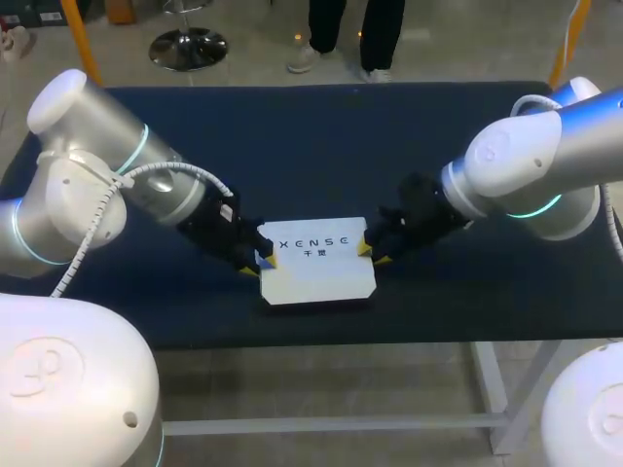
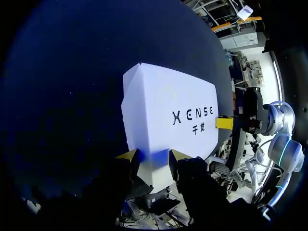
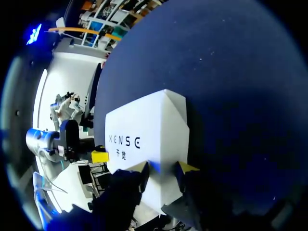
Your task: Assemble the packaging by folding the flat box into shape, placing the metal phone stand inside, and closing the box properly
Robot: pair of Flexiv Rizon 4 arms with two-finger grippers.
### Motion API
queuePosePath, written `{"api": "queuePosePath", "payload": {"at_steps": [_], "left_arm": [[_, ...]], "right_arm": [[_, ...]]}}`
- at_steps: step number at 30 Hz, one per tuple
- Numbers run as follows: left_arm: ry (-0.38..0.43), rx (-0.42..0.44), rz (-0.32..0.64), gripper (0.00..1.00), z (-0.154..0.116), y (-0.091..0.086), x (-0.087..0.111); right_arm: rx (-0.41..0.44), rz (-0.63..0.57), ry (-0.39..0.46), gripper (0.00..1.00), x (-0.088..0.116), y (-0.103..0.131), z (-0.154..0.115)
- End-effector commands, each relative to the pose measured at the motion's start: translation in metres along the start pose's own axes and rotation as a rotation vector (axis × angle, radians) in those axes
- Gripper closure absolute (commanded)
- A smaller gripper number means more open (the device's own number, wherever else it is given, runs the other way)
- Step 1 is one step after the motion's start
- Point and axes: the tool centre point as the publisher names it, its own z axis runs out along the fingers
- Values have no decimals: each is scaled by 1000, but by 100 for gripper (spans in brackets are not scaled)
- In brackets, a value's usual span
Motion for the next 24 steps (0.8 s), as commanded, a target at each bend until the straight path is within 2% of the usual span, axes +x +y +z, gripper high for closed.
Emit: {"api": "queuePosePath", "payload": {"at_steps": [1,24], "left_arm": [[-3,-28,-4,56,2,-7,3],[-21,-86,-28,55,-4,-5,5]], "right_arm": [[16,-3,15,58,0,0,7],[36,40,8,57,4,3,-2]]}}
